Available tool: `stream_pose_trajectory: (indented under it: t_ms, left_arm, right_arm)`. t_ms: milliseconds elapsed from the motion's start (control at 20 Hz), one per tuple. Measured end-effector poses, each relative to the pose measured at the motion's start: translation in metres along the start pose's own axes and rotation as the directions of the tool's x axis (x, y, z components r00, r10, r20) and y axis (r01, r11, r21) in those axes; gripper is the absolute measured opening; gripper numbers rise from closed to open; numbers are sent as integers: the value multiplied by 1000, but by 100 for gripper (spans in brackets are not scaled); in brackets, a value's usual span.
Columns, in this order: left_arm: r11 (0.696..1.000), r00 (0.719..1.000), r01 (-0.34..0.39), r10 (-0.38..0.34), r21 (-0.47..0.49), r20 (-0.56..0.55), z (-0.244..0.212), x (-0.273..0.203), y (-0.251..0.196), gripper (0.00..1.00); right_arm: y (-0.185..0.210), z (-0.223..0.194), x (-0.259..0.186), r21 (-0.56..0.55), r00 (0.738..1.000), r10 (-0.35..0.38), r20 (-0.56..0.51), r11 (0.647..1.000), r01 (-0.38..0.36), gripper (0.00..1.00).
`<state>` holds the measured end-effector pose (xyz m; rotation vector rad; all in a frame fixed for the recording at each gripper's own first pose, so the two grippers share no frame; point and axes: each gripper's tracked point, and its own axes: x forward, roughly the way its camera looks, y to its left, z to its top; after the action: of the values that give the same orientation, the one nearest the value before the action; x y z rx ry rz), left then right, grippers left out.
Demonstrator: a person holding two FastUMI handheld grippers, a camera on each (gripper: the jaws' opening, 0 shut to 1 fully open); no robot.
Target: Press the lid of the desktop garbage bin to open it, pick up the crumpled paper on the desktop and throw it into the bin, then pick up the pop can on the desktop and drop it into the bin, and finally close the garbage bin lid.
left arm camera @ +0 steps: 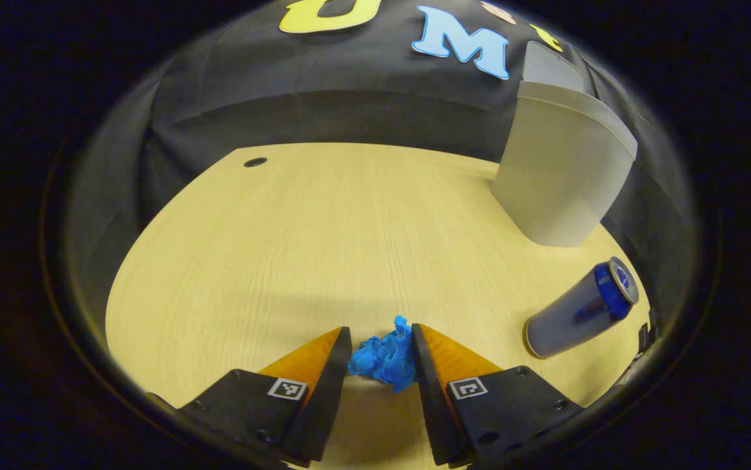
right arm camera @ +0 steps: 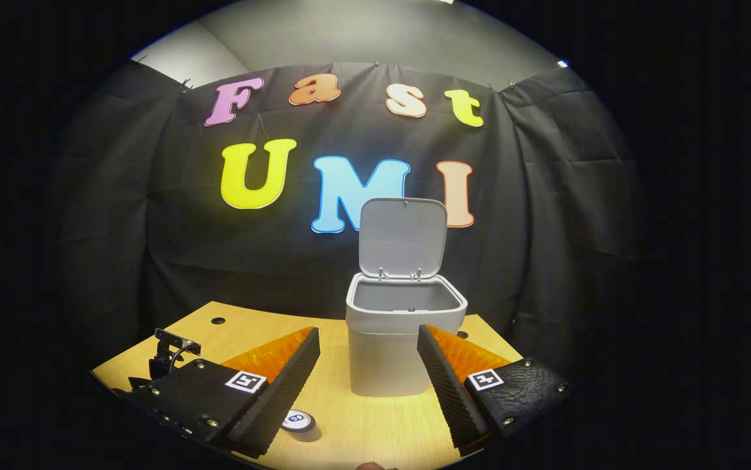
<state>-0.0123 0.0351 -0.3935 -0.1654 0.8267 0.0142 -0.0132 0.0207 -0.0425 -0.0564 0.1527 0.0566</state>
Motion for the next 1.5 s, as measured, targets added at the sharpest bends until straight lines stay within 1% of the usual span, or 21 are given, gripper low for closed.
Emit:
stream_pose_trajectory:
  t_ms: [50, 100, 150, 300, 350, 400, 450, 500, 550, 750, 950, 1000, 1050, 1100, 1150, 1200, 1300, 1350, 1400, 1500]
  left_arm:
    - [1000, 1000, 2, -2, -3, 6, 1, 0, -1, 66]
    - [1000, 1000, -15, 15, -14, 1, -1, -1, 1, 55]
    - [1000, 1000, -15, 15, -25, 14, 1, 0, 1, 43]
    - [1000, 1000, -27, 28, -9, 12, -1, 0, -1, 30]
    - [999, 999, -38, 38, -6, 20, 2, 1, 1, 23]
    - [999, 999, -45, 45, -5, 14, 2, 0, 1, 24]
    - [999, 999, -47, 47, -4, 16, 3, 0, 0, 18]
    - [999, 999, -49, 49, -2, 17, 5, -2, -1, 25]
    - [999, 999, -43, 43, -4, 25, 7, -6, -4, 18]
    - [999, 994, -28, 30, -14, 107, 37, -31, -18, 18]
    - [1000, 982, -24, 26, -13, 187, 73, -62, -37, 18]
    - [999, 978, -29, 31, -15, 206, 83, -67, -41, 17]
    - [999, 974, -31, 34, -18, 225, 93, -72, -43, 17]
    - [999, 970, -29, 34, -24, 239, 102, -78, -49, 17]
    - [999, 967, -28, 34, -29, 251, 111, -82, -55, 25]
    - [999, 964, -30, 38, -35, 262, 119, -88, -61, 17]
    - [998, 954, -31, 44, -48, 295, 138, -98, -73, 17]
    - [998, 949, -20, 37, -57, 313, 148, -102, -80, 25]
    - [998, 944, -5, 25, -62, 330, 159, -105, -90, 14]
    - [998, 935, 26, -2, -62, 356, 175, -109, -110, 14]
  right_arm:
    - [-3, 0, 0, 4, 1000, -1, -1, 1000, 1, 96]
    - [-5, 1, 0, 7, 1000, -2, 0, 1000, 2, 96]
    - [-8, 0, 0, 9, 1000, -4, 2, 1000, 4, 96]
    - [-15, 0, 1, 22, 1000, -5, 4, 1000, 5, 96]
    - [-17, -1, 1, 28, 1000, -2, 3, 1000, 2, 96]
    - [-19, -1, 2, 34, 1000, 0, 2, 999, 0, 96]
    - [-21, -2, 2, 39, 1000, 0, 2, 999, 0, 96]
    - [-24, -1, 2, 44, 1000, 1, 3, 999, -1, 96]
    - [-26, -2, 3, 47, 1000, 2, 5, 999, -3, 96]
    - [-39, 0, 10, 52, 1000, -1, 12, 999, 0, 96]
    - [-47, 3, 18, 65, 1000, 16, 25, 998, -17, 96]
    - [-49, 6, 19, 63, 999, 20, 32, 998, -22, 100]
    - [-51, 6, 21, 60, 999, 24, 37, 998, -26, 96]
    - [-54, 6, 22, 58, 999, 27, 40, 998, -30, 96]
    - [-56, 6, 22, 60, 999, 32, 40, 998, -34, 96]
    - [-57, 5, 23, 65, 999, 36, 40, 997, -39, 96]
    - [-61, 3, 24, 69, 998, 39, 39, 997, -42, 96]
    - [-63, 1, 25, 67, 998, 39, 39, 997, -41, 96]
    - [-66, 0, 25, 65, 999, 37, 39, 997, -39, 96]
    - [-71, -4, 23, 59, 999, 33, 35, 998, -35, 96]
